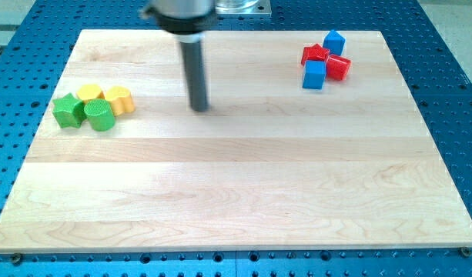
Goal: Slide your arm towards the red circle
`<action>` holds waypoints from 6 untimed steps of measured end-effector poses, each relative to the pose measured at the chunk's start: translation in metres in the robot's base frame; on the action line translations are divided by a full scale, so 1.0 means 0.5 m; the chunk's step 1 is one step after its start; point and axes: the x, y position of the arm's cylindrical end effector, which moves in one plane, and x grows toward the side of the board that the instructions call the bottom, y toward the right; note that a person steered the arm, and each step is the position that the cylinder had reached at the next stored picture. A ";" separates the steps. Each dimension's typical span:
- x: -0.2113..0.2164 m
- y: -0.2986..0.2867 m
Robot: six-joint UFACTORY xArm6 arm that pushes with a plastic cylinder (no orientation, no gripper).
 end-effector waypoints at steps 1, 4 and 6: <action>0.020 0.171; 0.010 0.392; -0.027 0.435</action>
